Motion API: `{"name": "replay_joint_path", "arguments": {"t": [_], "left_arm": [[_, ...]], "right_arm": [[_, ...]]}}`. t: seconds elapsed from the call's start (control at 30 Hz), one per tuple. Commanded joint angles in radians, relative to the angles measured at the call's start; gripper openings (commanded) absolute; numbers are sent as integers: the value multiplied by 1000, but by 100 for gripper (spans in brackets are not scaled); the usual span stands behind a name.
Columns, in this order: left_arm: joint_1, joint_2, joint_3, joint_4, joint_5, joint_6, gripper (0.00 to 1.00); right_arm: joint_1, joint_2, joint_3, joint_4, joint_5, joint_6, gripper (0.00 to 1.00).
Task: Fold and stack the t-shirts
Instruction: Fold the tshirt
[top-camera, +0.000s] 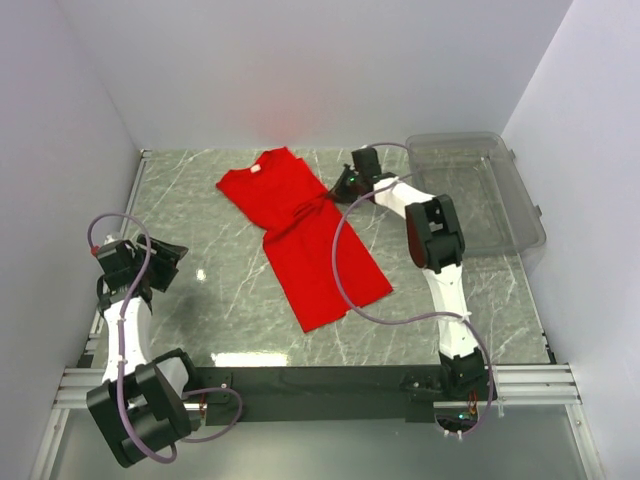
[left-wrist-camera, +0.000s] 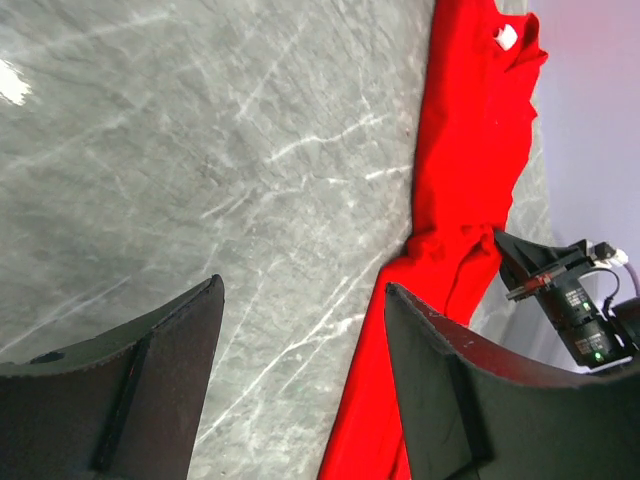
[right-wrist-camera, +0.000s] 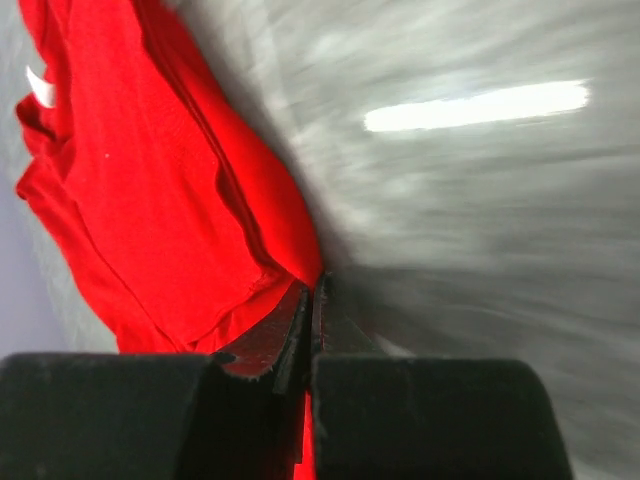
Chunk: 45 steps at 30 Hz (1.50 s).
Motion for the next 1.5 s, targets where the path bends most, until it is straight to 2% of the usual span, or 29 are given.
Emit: {"name": "replay_joint_path", "arguments": {"t": [0.0, 0.03, 0.07, 0.1, 0.13, 0.17, 0.33, 0.43, 0.47, 0.53, 0.57, 0.63, 0.67, 0.73, 0.77, 0.87, 1.1, 1.2, 1.23, 1.3, 1.33, 1.4, 1.47], "left_arm": [[-2, 15, -21, 87, 70, -23, 70], [-2, 28, -24, 102, 99, -24, 70], [-5, 36, -28, 111, 116, -23, 70], [-12, 42, -35, 120, 134, -24, 70], [-18, 56, -36, 130, 146, -23, 70], [-38, 61, -44, 133, 172, -21, 70], [-164, 50, -91, 151, 176, -73, 70], [-300, 15, -159, 205, 140, -142, 70], [-374, 6, -179, 225, 128, -203, 70], [-454, -8, -237, 286, 71, -306, 69], [-542, -7, -269, 306, 48, -342, 69], [-627, 22, -289, 370, -10, -438, 68], [-715, 39, -294, 389, -33, -464, 68], [-800, 117, -273, 419, -100, -513, 68], [-874, 151, -233, 417, -117, -523, 68], [-995, 307, -135, 381, -174, -552, 67], [-1181, 568, -3, 315, -217, -635, 60], [-1233, 625, 34, 291, -220, -649, 50], [-1244, 633, 40, 286, -220, -652, 40], [-1270, 639, 50, 280, -226, -658, 28], [-1281, 636, 51, 274, -231, -656, 15], [-1293, 607, 56, 228, -249, -655, 7], [-1307, 581, 53, 191, -257, -649, 4]], "right_arm": [[-21, -80, -40, 12, 80, -31, 0], [-19, -80, -42, 8, 79, -35, 0], [-21, -80, -37, 6, 73, -53, 4], [-16, -74, -24, -9, 57, -69, 18], [-13, -74, 4, -35, 56, -89, 25], [-9, -77, 16, -49, 57, -131, 38], [-1, -199, -7, -101, 82, -287, 55], [1, -302, -42, -148, 54, -457, 61], [-1, -333, -59, -156, 24, -563, 64], [-1, -437, -138, -184, -94, -709, 65], [-1, -475, -174, -192, -119, -851, 67], [-3, -589, -301, -186, -157, -932, 67], [-9, -625, -348, -181, -203, -1004, 67], [-10, -722, -459, -186, -199, -1038, 67], [-10, -748, -487, -195, -213, -1067, 67], [-16, -845, -576, -212, -234, -1075, 67], [-41, -1054, -695, -196, -248, -1025, 67], [-62, -1094, -709, -201, -260, -1006, 67], [-76, -1101, -714, -204, -272, -1002, 67], [-87, -1120, -726, -204, -280, -994, 67], [-101, -1123, -731, -202, -294, -991, 67], [-107, -1135, -740, -204, -300, -989, 67], [-113, -1146, -748, -204, -308, -989, 66]]}}
